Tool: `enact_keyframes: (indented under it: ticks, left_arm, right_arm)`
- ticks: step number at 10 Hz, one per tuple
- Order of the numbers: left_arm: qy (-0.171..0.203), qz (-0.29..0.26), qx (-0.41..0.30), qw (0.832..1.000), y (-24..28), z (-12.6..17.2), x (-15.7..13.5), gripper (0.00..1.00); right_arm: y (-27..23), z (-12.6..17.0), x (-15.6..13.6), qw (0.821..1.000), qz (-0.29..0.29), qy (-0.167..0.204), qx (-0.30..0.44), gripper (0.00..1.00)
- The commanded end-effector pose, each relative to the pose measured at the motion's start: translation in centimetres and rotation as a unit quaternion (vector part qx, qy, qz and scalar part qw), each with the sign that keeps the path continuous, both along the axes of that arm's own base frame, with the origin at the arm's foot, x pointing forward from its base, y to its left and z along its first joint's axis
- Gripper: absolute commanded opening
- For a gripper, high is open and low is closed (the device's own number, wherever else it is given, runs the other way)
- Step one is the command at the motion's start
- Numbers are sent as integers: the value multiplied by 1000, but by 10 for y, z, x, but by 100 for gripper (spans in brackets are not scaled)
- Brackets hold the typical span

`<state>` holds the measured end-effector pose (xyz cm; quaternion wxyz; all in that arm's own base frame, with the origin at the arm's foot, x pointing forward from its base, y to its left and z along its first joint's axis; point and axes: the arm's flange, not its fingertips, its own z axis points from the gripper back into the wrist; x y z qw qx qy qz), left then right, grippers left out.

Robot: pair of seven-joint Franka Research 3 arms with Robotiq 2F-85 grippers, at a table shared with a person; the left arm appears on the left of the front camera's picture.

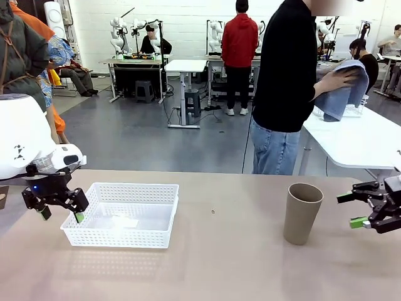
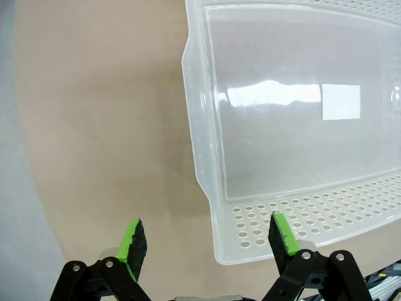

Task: Clean and organize the cups into the basket.
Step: Pick up the Organizing basket and move it to the center of the table, then pick up the Reusable plastic cup from the right side of the table and place it inside the Organizing basket.

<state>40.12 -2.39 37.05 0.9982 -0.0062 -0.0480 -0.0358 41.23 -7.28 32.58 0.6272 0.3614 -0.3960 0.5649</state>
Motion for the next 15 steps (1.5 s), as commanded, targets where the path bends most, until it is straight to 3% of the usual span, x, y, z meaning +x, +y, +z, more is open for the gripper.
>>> enact_keyframes:
  ticks: [1, 7, 15]
  left_arm:
    - [-3, 12, 12, 1000, -1, -7, 7, 100]
    - [7, 24, 24, 999, -15, -21, 22, 100]
    - [20, 41, 30, 998, -16, -28, 30, 100]
  right_arm:
    - [8, -25, 26, 999, -9, 37, 18, 100]
    - [22, -62, 59, 996, -8, 68, 51, 100]
    - [81, -74, 53, 995, 59, 67, 39, 100]
